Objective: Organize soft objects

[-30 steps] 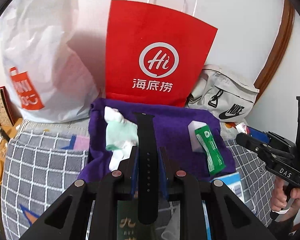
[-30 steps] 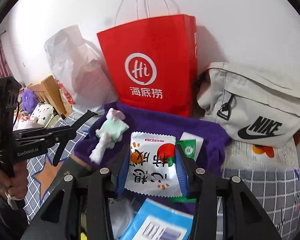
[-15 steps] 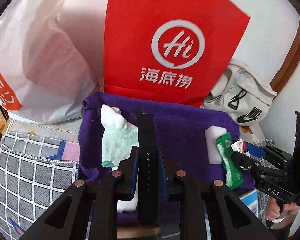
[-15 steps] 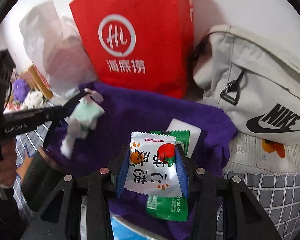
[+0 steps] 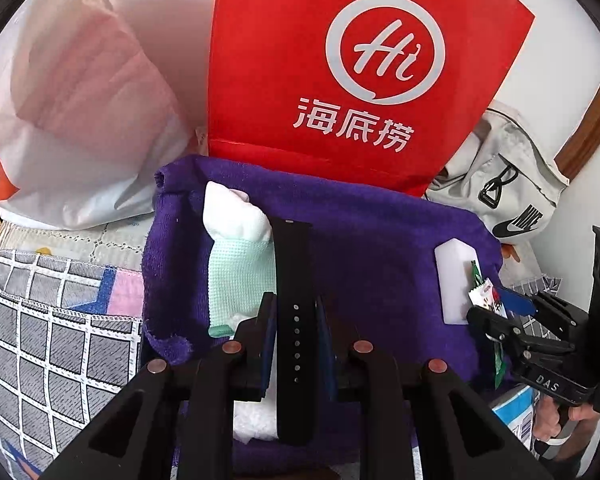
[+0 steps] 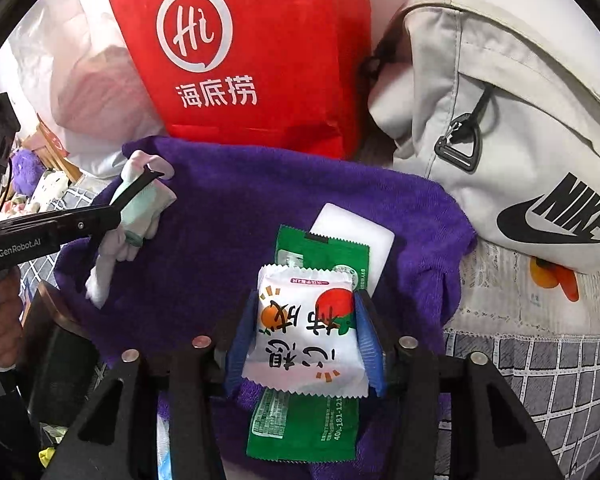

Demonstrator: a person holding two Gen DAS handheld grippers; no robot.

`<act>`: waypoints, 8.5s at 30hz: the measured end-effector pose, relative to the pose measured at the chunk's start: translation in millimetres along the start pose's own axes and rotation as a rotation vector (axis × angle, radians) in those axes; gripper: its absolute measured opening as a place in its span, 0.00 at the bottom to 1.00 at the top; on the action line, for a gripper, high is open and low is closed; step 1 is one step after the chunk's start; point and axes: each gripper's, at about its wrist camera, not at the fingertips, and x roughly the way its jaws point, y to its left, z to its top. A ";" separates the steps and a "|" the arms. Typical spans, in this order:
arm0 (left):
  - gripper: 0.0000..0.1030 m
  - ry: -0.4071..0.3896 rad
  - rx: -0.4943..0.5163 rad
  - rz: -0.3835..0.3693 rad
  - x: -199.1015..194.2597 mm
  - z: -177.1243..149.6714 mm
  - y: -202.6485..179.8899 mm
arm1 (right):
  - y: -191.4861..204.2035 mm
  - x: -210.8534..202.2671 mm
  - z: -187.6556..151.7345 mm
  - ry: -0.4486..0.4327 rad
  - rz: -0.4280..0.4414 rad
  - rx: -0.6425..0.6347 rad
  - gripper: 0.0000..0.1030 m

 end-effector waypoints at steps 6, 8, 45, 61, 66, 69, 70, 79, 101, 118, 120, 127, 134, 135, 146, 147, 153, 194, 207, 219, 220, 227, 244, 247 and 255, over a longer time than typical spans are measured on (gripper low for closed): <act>0.22 0.003 -0.002 -0.007 -7.7 0.9 -0.4 | 6.0 -13.5 0.5 -0.032 -0.012 -0.013 0.70; 0.25 -0.003 0.003 0.007 -16.2 1.0 -1.0 | 8.2 -21.0 2.7 -0.052 -0.025 -0.014 0.71; 0.44 -0.095 -0.051 0.052 -160.0 -171.1 34.7 | 181.5 -110.0 -171.5 0.003 0.239 -0.285 0.84; 0.44 -0.076 -0.044 0.014 -159.1 -203.8 42.9 | 201.6 -64.1 -186.6 0.073 0.095 -0.392 0.90; 0.44 -0.063 -0.041 0.024 -160.1 -210.3 41.1 | 192.0 -77.2 -183.5 0.057 0.125 -0.329 0.68; 0.44 -0.061 -0.035 0.030 -163.3 -214.7 38.2 | 183.9 -88.4 -182.8 0.043 0.145 -0.277 0.66; 0.44 -0.060 -0.034 0.033 -164.2 -216.3 37.2 | 180.4 -95.8 -184.2 0.028 0.154 -0.260 0.66; 0.44 -0.001 -0.003 0.040 -154.4 -241.5 12.4 | 153.4 -144.3 -209.1 -0.058 0.181 -0.141 0.66; 0.69 0.126 0.173 0.234 -108.2 -276.4 -43.4 | 83.1 -141.0 -268.1 -0.035 0.082 0.035 0.66; 0.25 0.052 0.258 0.165 -118.8 -274.0 -26.4 | 81.5 -130.9 -271.4 -0.019 0.109 0.042 0.66; 0.25 0.043 0.281 0.165 -120.4 -274.9 -27.2 | 81.5 -129.6 -271.1 -0.018 0.108 0.044 0.66; 0.39 0.058 0.268 0.132 -108.0 -263.2 -29.4 | 83.9 -126.9 -269.6 -0.013 0.105 0.030 0.66; 0.23 0.057 0.318 0.138 -106.7 -262.3 -35.0 | 85.5 -125.5 -267.9 -0.008 0.097 0.024 0.66; 0.20 0.063 0.329 0.127 -108.4 -263.8 -37.0 | 85.9 -125.6 -267.8 -0.008 0.096 0.022 0.66; 0.20 0.045 0.315 0.102 -105.8 -266.4 -39.4 | 85.6 -126.4 -266.2 -0.009 0.109 0.031 0.66; 0.20 0.040 0.328 0.106 -106.1 -267.5 -40.5 | 86.6 -127.8 -265.6 -0.013 0.112 0.030 0.66; 0.19 0.040 0.282 0.114 -117.0 -265.0 -39.2 | 98.3 -151.8 -257.0 -0.072 0.106 -0.006 0.63; 0.19 -0.142 0.135 0.112 -171.6 -146.5 -22.7 | 78.4 -181.6 -135.1 -0.206 0.086 -0.006 0.63; 0.19 -0.132 0.106 0.111 -139.9 -100.4 -14.7 | 66.2 -153.8 -76.2 -0.216 0.095 -0.021 0.63; 0.19 -0.112 0.078 0.115 -105.0 -48.5 -5.2 | 44.3 -116.5 -6.9 -0.200 0.064 -0.015 0.63; 0.19 -0.111 0.073 0.113 -102.5 -44.6 -4.2 | 40.4 -114.1 -1.2 -0.205 0.059 -0.012 0.63; 0.19 -0.102 0.075 0.117 -82.0 -15.8 -3.5 | 10.6 -98.7 26.5 -0.223 0.049 0.058 0.63; 0.19 -0.044 0.036 0.128 -22.7 9.0 10.9 | -31.0 -30.3 27.8 -0.095 0.064 0.146 0.63; 0.19 -0.038 0.036 0.118 -18.2 8.1 12.2 | -32.6 -21.6 26.5 -0.080 0.069 0.149 0.63; 0.20 -0.003 0.022 0.110 -1.8 5.8 17.2 | -40.6 2.2 25.1 -0.028 0.077 0.193 0.65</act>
